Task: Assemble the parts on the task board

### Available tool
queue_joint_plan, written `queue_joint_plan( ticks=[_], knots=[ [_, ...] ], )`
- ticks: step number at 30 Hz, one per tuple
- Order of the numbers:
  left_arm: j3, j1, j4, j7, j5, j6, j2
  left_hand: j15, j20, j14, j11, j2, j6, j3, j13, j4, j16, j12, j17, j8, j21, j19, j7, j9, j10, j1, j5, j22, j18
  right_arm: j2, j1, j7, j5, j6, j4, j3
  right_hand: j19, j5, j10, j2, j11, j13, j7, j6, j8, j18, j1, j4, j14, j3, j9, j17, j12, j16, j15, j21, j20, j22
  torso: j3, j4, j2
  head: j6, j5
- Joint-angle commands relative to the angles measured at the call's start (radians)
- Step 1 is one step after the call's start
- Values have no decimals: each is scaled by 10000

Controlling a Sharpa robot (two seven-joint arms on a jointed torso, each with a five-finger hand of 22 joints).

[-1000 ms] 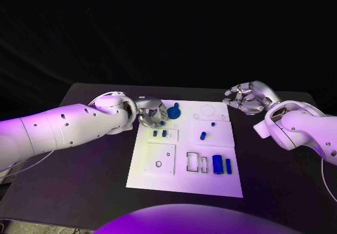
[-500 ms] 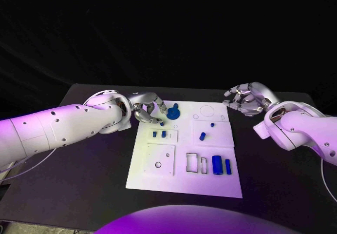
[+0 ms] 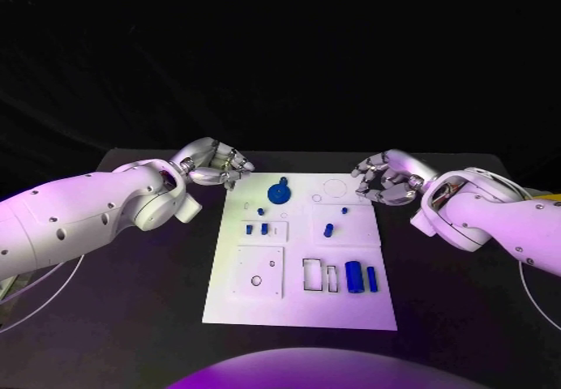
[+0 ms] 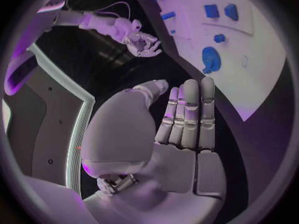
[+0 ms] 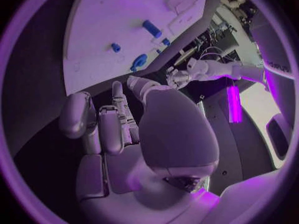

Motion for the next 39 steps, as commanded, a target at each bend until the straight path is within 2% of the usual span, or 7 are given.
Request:
queue_joint_plan(
  ticks=[1,10,20,24,31,35,39],
  knots=[
    [2,4,188,896,2972,559,-80,24,54,-203,-13,-99,-38,-661,5,597,-346,-40,-133,-11,-607,-37,-63,36,67,-694,58,-435,155,62,-11,-650,-2769,1024,68,0,160,-97,-254,-40,56,-192,-62,925,-62,-64,-78,-59,344,18,-23,97,-173,99,69,266,-19,175,-5,14,4,51,-194],
    [-7,1,697,1270,3330,459,-241,-37,51,-405,-109,-68,123,-1083,1,280,-1434,-317,-490,-11,-1906,313,-148,152,698,259,-67,-1438,129,243,-94,-1350,-4845,1561,179,-27,404,-195,-61,-104,20,-560,-148,1215,-68,-177,-208,-114,390,18,-64,4,-484,96,52,852,-57,563,-27,-3,9,152,-394],
    [-8,1,959,1561,3434,36,-269,-42,37,-348,-102,11,152,-1020,-40,249,-1560,-477,-511,-29,-2054,415,-125,164,790,419,-40,-1559,127,564,-208,-1943,-6020,1297,226,-63,460,-213,193,-109,-76,-1007,-254,1528,-128,-202,-294,-142,420,106,-125,-8,-942,132,-33,1002,-140,701,-19,33,10,176,-436],
    [-8,1,1009,1577,3453,-29,-289,-42,34,-335,-100,29,153,-998,-48,234,-1580,-511,-512,-36,-2078,438,-120,166,802,464,-34,-1580,126,685,-230,-1993,-6078,1276,196,-71,452,-709,336,-20,17,-1244,-182,1696,-172,-206,-228,-238,416,286,-169,-28,-1178,143,47,991,-86,728,-20,30,13,162,-437],
    [-8,2,1074,1573,3484,-110,-321,-40,28,-308,-90,60,130,-952,-63,201,-1617,-574,-512,-63,-2121,485,-98,162,826,552,-26,-1617,126,896,-348,-2038,-6108,1278,78,-87,401,-786,542,186,-30,-1473,-260,2129,-56,-175,-218,-329,394,597,-145,-108,-1386,118,22,870,-92,696,-10,16,15,127,-379],
    [-8,2,1108,1553,3493,-131,-343,-38,24,-294,-81,64,107,-926,-72,174,-1639,-614,-511,-86,-2146,513,-80,158,836,607,-23,-1638,125,976,-424,-2114,-6097,1177,7,-90,-59,-807,200,127,98,-1797,-136,2270,-78,21,-344,-436,202,660,-166,-700,-1862,-251,87,-243,-41,112,-7,16,13,121,-372],
    [-8,2,1119,1532,3496,-140,-359,-31,22,-290,-69,59,84,-907,-82,148,-1663,-655,-511,-108,-2169,532,-62,154,834,655,-22,-1656,122,979,-470,-2031,-5941,1032,63,-91,-612,-805,-1060,111,331,-2194,53,2182,-355,271,-300,-666,-132,378,-359,-1551,-2647,-848,243,-1740,178,-716,-3,9,11,106,-353]
  ],
)
